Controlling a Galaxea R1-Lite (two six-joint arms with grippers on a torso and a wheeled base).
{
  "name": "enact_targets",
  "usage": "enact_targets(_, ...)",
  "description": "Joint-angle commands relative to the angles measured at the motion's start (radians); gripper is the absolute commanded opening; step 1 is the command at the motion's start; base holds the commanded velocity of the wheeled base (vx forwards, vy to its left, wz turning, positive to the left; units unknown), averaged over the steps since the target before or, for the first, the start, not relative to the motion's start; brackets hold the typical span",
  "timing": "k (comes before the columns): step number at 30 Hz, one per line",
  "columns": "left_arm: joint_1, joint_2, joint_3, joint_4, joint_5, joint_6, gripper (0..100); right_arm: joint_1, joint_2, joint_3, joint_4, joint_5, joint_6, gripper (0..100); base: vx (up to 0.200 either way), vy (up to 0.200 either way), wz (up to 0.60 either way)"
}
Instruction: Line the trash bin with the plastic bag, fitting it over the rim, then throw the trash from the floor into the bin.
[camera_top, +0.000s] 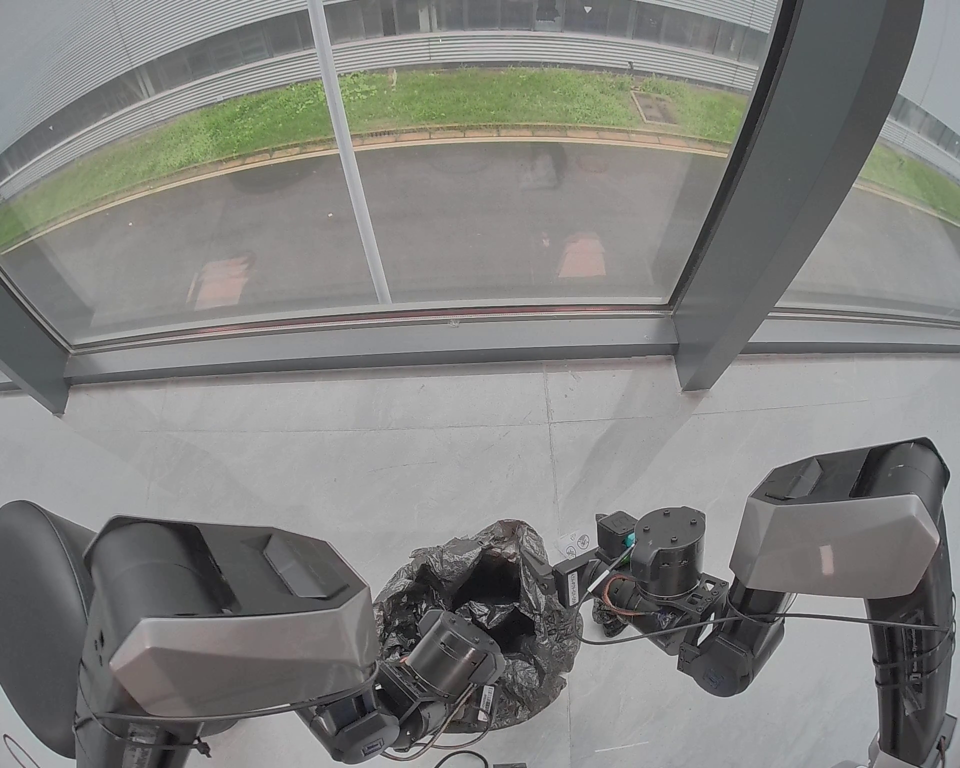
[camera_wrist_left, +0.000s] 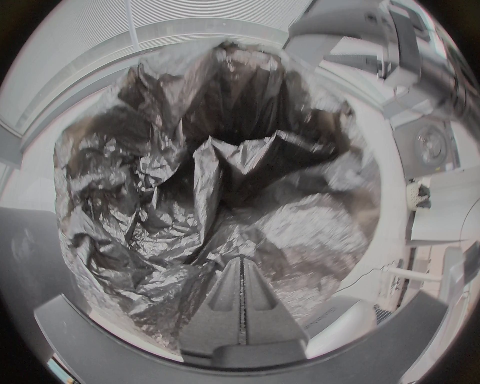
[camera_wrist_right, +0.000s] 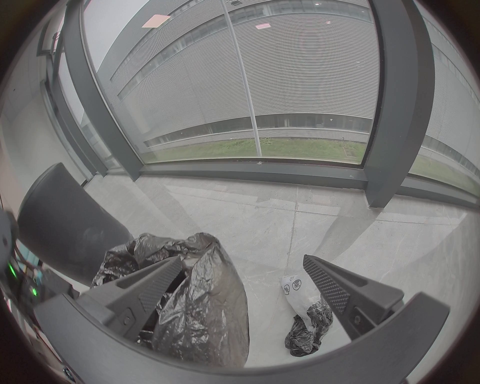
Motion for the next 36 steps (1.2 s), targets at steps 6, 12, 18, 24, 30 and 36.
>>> enact_targets(6, 0.049, -0.426, 0.073, -0.027, -0.092, -0.069, 0, 0.003, -0.072, 0.012, 0.164, 0.040, -0.063, 100, 0.000, 0.000, 0.00)
enact_targets(12, 0.115, -0.633, 0.142, -0.029, -0.096, -0.066, 0, -0.004, -0.118, -0.123, 0.379, 0.011, -0.063, 100, 0.000, 0.000, 0.00)
enact_targets(18, 0.215, -0.790, 0.185, -0.029, -0.169, -0.066, 0, -0.004, -0.161, -0.232, 0.569, -0.014, -0.060, 100, 0.000, 0.000, 0.00)
enact_targets(24, 0.306, -0.874, 0.211, -0.029, -0.228, -0.070, 0, 0.000, -0.115, -0.307, 0.602, -0.032, -0.060, 100, 0.000, 0.000, 0.00)
enact_targets(30, 0.361, -0.876, 0.218, -0.033, -0.274, -0.073, 0, 0.029, -0.087, -0.346, 0.641, -0.060, -0.062, 100, 0.000, 0.000, 0.00)
enact_targets(36, 0.399, -0.868, 0.220, -0.033, -0.314, -0.073, 0, 0.034, -0.066, -0.339, 0.674, -0.063, -0.057, 100, 0.000, 0.000, 0.00)
